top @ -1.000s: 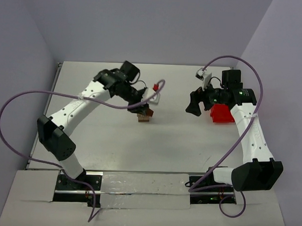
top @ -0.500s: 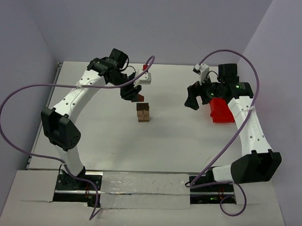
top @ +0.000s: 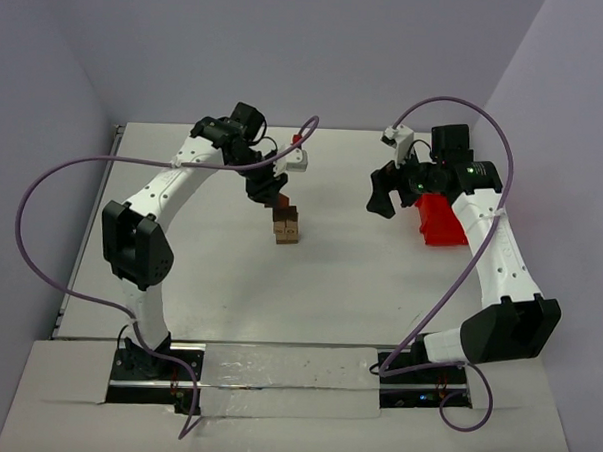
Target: Build the wood block tower
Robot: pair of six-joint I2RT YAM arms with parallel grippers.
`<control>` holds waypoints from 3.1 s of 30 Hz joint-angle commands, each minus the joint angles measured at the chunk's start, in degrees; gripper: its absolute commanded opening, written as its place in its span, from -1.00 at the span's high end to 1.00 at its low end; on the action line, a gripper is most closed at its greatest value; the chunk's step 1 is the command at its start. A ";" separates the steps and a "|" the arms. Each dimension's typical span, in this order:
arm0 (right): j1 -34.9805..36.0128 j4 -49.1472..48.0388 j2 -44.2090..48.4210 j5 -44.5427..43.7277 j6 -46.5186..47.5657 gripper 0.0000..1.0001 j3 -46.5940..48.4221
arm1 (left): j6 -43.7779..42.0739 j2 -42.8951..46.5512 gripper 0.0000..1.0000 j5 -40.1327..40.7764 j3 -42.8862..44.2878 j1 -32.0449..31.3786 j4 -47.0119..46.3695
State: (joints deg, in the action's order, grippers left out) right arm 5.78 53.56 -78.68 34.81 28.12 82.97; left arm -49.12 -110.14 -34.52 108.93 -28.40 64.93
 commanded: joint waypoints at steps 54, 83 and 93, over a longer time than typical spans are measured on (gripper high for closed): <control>1.30 0.19 -2.09 -0.05 0.89 -0.99 3.61 | 2.71 -5.93 0.08 1.21 3.49 -3.28 -1.37; 3.01 -5.63 -7.04 -1.83 -7.50 -0.99 5.26 | 34.42 12.85 -0.99 -0.03 2.10 21.84 -7.26; 2.70 -9.40 -14.82 -9.19 -17.13 -0.99 8.51 | 44.75 14.70 -0.99 -4.61 -14.62 44.29 -14.52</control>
State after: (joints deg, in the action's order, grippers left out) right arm 8.49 47.88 -91.57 28.91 16.17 88.48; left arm -10.67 -97.49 -36.61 99.57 12.23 56.00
